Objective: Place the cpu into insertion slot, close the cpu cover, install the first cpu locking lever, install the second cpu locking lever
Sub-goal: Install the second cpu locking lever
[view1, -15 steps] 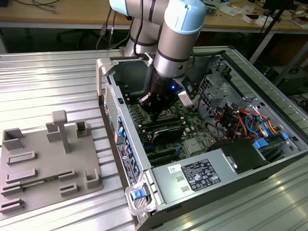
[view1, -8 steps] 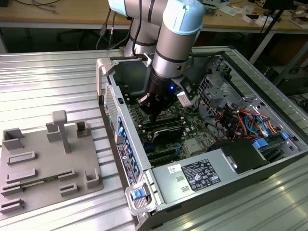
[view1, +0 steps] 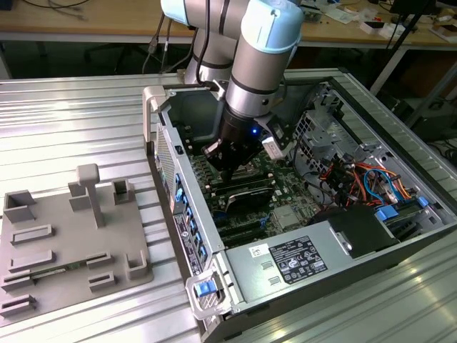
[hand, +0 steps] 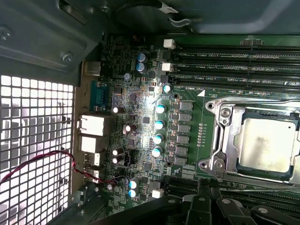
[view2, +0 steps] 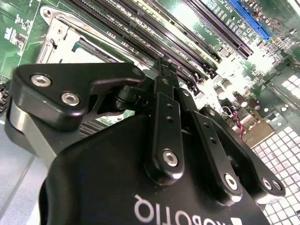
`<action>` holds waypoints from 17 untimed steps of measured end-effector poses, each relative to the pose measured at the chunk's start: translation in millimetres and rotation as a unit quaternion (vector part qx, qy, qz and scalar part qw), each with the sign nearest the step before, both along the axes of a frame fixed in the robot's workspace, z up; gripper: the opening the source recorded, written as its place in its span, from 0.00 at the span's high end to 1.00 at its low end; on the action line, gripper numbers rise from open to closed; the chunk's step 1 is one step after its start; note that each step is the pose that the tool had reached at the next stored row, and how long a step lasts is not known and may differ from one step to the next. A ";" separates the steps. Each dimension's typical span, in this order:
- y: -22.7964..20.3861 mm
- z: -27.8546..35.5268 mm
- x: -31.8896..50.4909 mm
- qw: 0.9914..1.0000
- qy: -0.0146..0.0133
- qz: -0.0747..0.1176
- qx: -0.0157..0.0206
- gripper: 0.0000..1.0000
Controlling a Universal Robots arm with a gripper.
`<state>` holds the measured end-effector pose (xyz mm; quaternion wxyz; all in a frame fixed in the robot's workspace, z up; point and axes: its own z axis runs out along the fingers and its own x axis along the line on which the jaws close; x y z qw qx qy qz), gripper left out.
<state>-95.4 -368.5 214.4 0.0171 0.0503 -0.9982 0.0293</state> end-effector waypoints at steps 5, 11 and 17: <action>0.0 -0.9 0.0 1.000 0.000 0.000 0.000 0.89; 1.0 -2.2 -2.1 1.000 0.000 0.000 0.000 0.89; 3.7 -2.8 -2.1 1.000 0.000 0.000 0.000 0.89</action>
